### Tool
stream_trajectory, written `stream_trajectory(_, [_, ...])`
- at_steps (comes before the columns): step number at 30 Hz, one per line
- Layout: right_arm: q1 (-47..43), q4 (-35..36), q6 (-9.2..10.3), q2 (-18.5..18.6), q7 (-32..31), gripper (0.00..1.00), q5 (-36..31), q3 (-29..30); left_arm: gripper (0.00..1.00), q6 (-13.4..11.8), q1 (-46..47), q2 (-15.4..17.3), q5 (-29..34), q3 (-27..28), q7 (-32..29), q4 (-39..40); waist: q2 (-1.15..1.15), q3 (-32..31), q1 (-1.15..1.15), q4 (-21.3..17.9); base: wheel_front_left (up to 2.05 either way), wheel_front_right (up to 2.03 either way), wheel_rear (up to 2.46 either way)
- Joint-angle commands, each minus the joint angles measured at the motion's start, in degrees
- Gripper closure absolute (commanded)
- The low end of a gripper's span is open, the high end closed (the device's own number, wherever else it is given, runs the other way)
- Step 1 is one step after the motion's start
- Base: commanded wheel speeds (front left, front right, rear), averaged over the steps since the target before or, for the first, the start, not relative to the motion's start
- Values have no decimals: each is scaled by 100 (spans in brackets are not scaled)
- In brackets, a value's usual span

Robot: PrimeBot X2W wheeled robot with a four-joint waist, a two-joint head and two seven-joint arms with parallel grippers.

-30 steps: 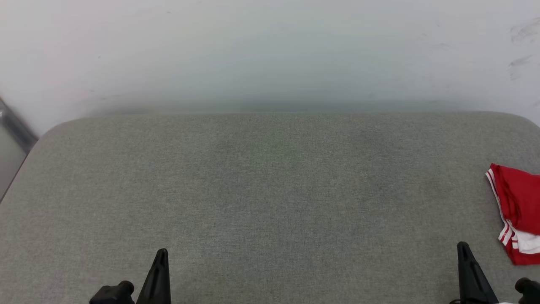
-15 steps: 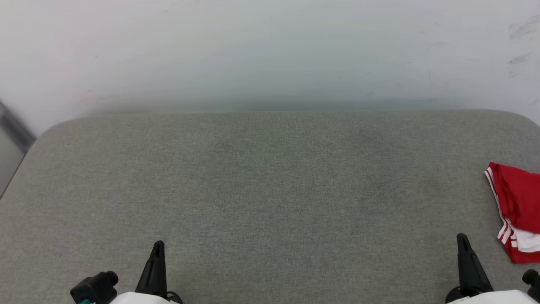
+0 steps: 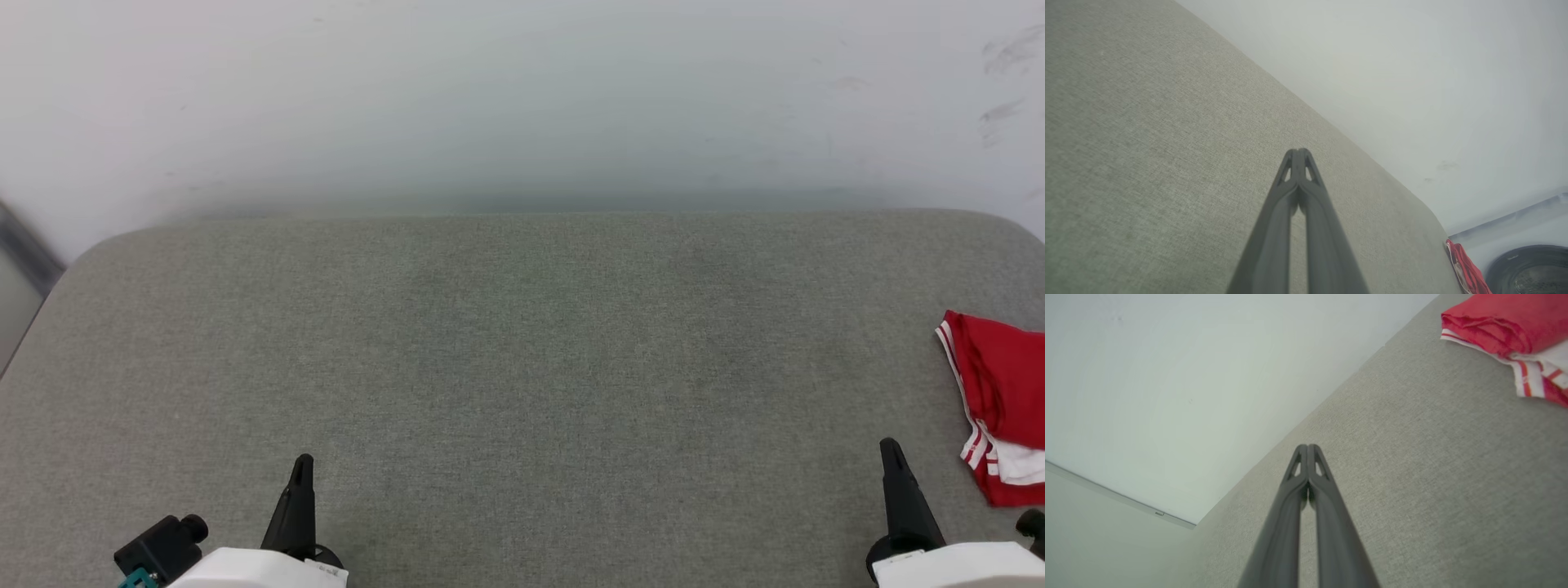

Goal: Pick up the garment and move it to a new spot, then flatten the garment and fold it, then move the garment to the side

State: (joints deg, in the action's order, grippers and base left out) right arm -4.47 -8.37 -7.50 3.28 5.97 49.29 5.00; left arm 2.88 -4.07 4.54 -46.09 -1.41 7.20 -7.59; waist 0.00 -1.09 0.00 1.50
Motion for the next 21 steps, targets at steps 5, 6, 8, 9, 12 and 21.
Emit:
stream_trajectory(5, [261, -7, 1, 55, -116, 100, 503, 1, 100, 70, 225, 37, -550, 61, -112, -12, 0, 9, 0, -10, 0, 0, 0])
stream_trajectory(6, [278, -15, 1, 56, -136, 100, 569, 1, 100, 72, 241, 38, -625, 67, -128, -23, 0, 10, 0, -12, 0, 0, 0])
stream_trajectory(8, [311, -32, 1, 56, -170, 100, 706, 2, 100, 87, 278, 40, -779, 81, -163, -41, 0, 13, 0, -15, 0, 0, 0])
stream_trajectory(9, [321, -42, 1, 56, -191, 100, 776, 2, 100, 95, 294, 41, -854, 89, -180, -51, 0, 14, 0, -17, 0, 0, 0])
stream_trajectory(12, [361, -73, 1, 57, -242, 100, 969, 4, 100, 119, 323, 45, -1073, 108, -231, -82, 0, 19, 0, -22, 0, 0, 0])
stream_trajectory(21, [491, -151, 1, 58, -396, 100, 1530, 10, 100, 180, 440, 50, -1693, 167, -375, -172, 0, 32, 0, -38, 0, 0, 0])
